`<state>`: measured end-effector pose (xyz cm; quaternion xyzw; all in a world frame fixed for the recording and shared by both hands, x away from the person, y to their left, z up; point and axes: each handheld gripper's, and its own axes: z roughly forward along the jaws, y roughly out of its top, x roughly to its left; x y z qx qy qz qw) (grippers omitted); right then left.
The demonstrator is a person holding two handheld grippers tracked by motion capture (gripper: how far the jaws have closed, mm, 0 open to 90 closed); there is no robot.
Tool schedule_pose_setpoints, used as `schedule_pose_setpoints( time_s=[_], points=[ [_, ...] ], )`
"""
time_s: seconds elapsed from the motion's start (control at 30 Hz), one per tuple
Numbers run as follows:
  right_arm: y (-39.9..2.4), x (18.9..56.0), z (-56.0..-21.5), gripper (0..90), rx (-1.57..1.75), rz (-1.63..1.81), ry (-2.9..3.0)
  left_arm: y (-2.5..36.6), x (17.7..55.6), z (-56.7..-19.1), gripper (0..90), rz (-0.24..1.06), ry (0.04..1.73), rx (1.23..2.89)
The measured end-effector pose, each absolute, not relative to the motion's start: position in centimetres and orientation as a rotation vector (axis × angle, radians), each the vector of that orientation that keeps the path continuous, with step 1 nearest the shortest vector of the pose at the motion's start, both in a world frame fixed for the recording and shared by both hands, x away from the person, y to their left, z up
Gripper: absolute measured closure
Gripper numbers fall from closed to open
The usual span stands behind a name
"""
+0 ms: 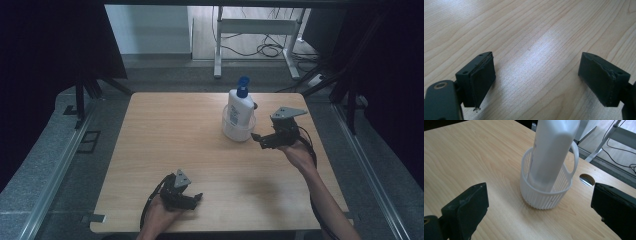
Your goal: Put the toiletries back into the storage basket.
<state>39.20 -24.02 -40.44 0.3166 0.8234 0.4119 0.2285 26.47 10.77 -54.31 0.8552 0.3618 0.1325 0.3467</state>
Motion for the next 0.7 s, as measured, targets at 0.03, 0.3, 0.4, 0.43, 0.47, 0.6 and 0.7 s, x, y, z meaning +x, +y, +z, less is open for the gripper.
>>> schedule_pose_setpoints(
  time_s=[0.03,0.3,0.4,0.43,0.47,0.6,0.7],
  points=[
    [-24.2,38.9,-40.5,0.8,0.877,1.133,2.267,10.8,26.5,-54.3,13.5,0.344,0.939,2.219],
    [-25.5,36.7,-41.8,0.8,0.886,1.110,2.284,10.8,26.5,-54.3,13.5,0.346,0.937,2.221],
    [-26.0,35.9,-42.4,0.8,0.891,1.102,2.288,10.8,26.4,-54.3,13.5,0.344,0.941,2.219],
    [-26.0,35.9,-42.4,0.8,0.891,1.102,2.288,10.8,26.4,-54.3,13.5,0.344,0.941,2.219],
    [-26.2,35.6,-42.6,0.8,0.898,1.103,2.289,10.8,26.4,-54.3,13.5,0.345,0.941,2.219],
    [-26.9,34.5,-43.7,0.8,0.918,1.111,2.288,10.8,26.4,-54.3,13.5,0.347,0.939,2.219],
    [-27.5,33.8,-44.6,0.8,0.937,1.108,2.288,10.8,26.4,-54.3,13.5,0.346,0.939,2.219]
  ],
)
